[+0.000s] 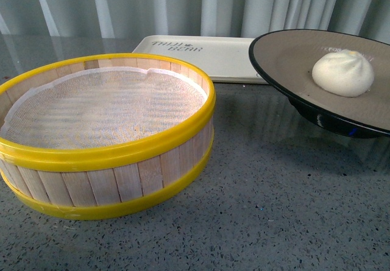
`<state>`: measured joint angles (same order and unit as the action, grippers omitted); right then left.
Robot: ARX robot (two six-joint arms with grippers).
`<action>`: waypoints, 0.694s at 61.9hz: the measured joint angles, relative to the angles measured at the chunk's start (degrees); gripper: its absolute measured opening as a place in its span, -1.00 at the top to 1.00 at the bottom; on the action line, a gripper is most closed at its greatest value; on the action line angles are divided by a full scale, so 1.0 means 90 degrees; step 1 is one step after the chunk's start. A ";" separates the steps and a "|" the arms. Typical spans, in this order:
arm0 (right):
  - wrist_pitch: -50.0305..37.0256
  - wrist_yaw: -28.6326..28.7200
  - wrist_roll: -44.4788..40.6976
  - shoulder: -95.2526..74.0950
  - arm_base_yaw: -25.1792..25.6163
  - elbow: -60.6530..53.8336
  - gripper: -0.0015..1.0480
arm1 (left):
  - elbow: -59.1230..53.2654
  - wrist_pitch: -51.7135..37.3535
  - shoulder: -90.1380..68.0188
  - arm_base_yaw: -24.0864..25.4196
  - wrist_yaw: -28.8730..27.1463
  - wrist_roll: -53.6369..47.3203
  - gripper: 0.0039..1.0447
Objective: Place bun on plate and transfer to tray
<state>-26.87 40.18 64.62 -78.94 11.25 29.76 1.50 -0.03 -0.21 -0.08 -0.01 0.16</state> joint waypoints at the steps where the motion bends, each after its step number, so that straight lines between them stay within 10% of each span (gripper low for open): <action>1: -0.0032 0.0002 0.0029 0.0000 -0.0002 -0.0015 0.94 | 0.0000 0.0000 0.0000 0.0000 0.0002 0.0000 -0.88; 43: -0.1192 -0.0362 0.0398 -0.1600 0.0398 0.1409 0.94 | 0.0000 0.0000 0.0000 0.0000 0.0000 0.0000 -0.88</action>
<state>-37.60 36.93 68.20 -93.34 14.83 42.44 1.50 -0.03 -0.21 -0.08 -0.01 0.16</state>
